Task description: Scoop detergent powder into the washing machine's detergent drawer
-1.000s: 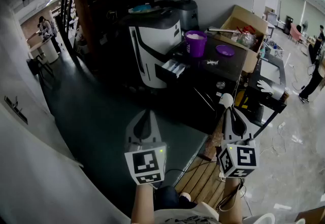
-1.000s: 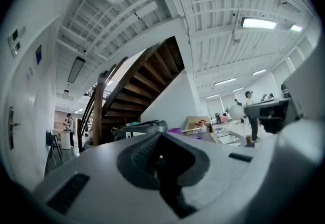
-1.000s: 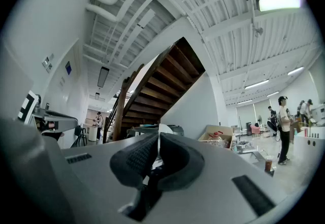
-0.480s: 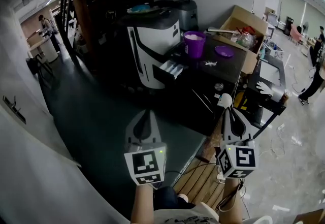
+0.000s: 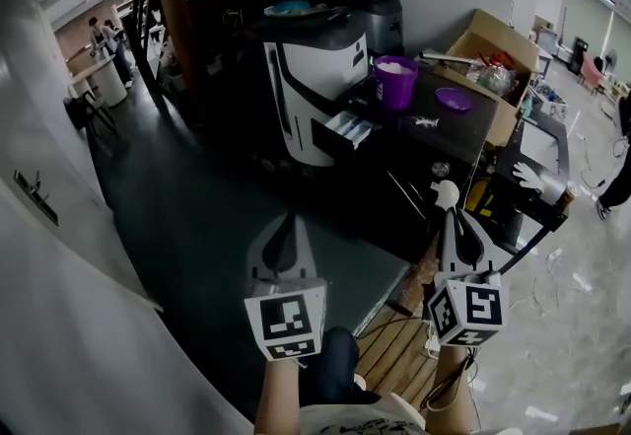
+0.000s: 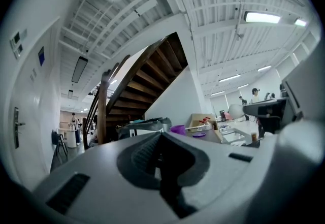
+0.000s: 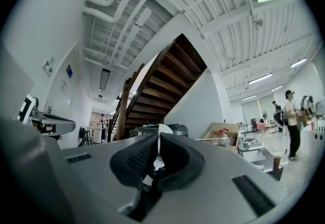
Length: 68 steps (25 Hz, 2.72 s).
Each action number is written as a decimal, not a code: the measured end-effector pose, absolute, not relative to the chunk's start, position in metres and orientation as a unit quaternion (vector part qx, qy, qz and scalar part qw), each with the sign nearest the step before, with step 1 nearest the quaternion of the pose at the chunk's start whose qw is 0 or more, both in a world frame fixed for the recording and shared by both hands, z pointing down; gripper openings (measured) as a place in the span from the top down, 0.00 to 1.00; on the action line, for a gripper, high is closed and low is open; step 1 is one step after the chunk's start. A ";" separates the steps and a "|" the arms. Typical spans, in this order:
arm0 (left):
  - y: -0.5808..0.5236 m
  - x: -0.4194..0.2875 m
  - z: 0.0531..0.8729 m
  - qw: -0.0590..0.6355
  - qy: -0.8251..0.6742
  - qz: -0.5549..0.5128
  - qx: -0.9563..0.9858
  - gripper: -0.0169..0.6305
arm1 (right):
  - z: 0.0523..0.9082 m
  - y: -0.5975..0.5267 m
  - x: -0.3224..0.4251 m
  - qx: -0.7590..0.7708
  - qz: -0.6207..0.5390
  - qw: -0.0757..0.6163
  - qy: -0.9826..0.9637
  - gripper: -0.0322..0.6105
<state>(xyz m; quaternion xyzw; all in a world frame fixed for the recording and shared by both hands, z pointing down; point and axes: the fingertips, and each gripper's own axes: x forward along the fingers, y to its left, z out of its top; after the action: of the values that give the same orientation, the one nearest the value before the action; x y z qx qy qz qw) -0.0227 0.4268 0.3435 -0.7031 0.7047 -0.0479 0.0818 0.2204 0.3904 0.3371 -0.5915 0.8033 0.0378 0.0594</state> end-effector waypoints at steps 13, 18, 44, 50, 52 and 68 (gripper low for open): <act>0.375 -0.031 0.351 0.075 0.712 -0.044 -0.697 0.97 | 0.345 0.337 0.206 -0.579 0.041 0.048 0.813 0.92; 0.328 -0.039 0.355 0.074 0.709 -0.045 -0.700 0.97 | 0.346 0.293 0.196 -0.578 0.043 0.047 0.814 0.92; -0.029 -0.105 0.259 0.078 0.652 -0.045 -0.753 0.97 | 0.258 -0.027 0.128 -0.631 0.030 0.021 0.775 0.92; -0.065 -0.098 0.262 0.058 0.639 -0.047 -0.766 0.97 | 0.255 -0.053 0.131 -0.640 0.027 0.009 0.768 0.92; -0.073 -0.093 0.264 0.056 0.634 -0.049 -0.770 0.97 | 0.259 -0.060 0.132 -0.642 0.020 0.008 0.766 0.92; -0.176 -0.069 0.293 0.031 0.637 -0.073 -0.767 0.97 | 0.289 -0.177 0.167 -0.634 -0.014 -0.028 0.772 0.92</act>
<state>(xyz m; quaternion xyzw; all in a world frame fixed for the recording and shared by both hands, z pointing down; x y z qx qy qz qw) -0.0688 -0.1760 0.2928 -0.7667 0.6371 -0.0726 0.0307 0.1675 -0.1772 0.2885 -0.6344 0.7724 -0.0145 -0.0279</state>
